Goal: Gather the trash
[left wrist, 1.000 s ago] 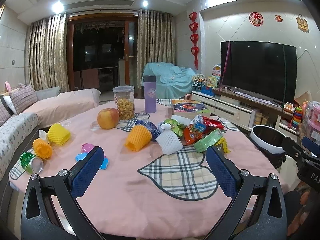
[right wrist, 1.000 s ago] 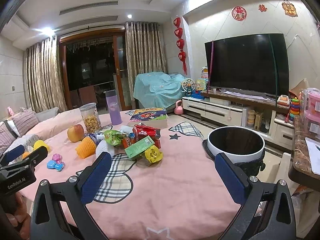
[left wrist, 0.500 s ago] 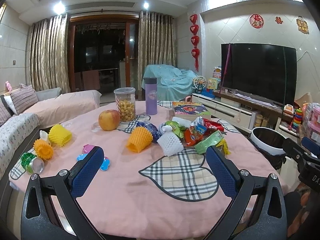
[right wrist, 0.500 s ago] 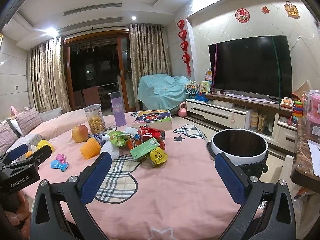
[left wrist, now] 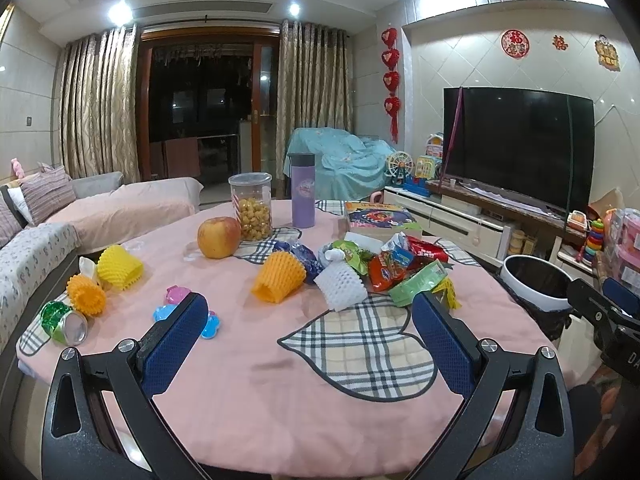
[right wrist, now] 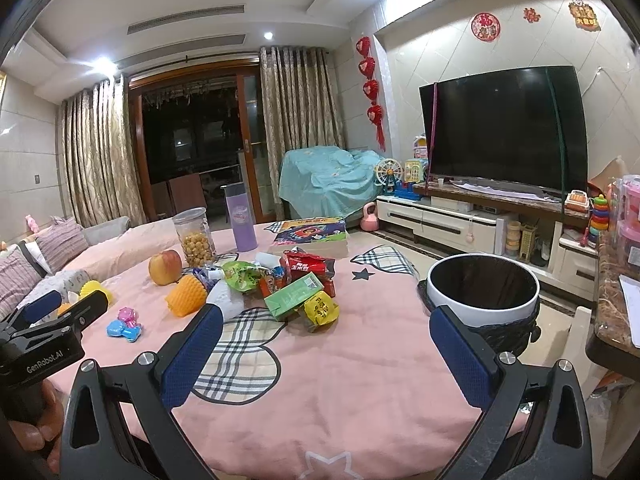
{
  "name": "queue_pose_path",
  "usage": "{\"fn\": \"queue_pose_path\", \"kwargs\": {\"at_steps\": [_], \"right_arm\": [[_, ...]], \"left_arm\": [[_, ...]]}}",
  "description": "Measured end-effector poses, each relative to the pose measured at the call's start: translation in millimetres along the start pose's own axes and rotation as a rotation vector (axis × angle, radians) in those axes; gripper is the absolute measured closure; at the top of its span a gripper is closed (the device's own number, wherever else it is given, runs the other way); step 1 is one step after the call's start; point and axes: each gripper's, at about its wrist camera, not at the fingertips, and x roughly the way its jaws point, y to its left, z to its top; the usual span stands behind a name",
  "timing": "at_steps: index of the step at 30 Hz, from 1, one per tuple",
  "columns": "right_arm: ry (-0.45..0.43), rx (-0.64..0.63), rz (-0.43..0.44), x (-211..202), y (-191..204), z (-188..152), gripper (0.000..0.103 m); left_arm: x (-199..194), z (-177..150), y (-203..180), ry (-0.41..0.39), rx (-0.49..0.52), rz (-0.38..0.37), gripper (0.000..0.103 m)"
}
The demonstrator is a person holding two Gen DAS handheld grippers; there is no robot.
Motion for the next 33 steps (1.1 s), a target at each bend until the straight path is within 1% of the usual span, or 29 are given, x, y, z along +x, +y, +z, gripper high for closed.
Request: {"fn": "queue_pose_path", "kwargs": {"at_steps": [19,25,27,30,33], "right_arm": [[0.008,0.008,0.014,1.4,-0.5,0.2,0.000],[0.022,0.022,0.053,6.7,5.3,4.9,0.000],[0.035,0.027,0.078,10.7,7.7,8.4,0.000],[0.054,0.043,0.120,19.3,8.4,11.6,0.000],[0.092,0.051,0.140,36.9,5.3,9.0,0.000]], "left_arm": [[3.4,-1.3,2.8,0.018,-0.013,-0.010,0.000],[8.3,-0.2,7.9,0.065,-0.003,-0.021,0.000],[12.8,0.8,9.6,0.088,0.006,0.000,0.000],[20.1,-1.0,17.7,0.092,-0.018,0.015,0.000],[39.8,-5.5,21.2,0.143,-0.024,0.005,0.000]]}}
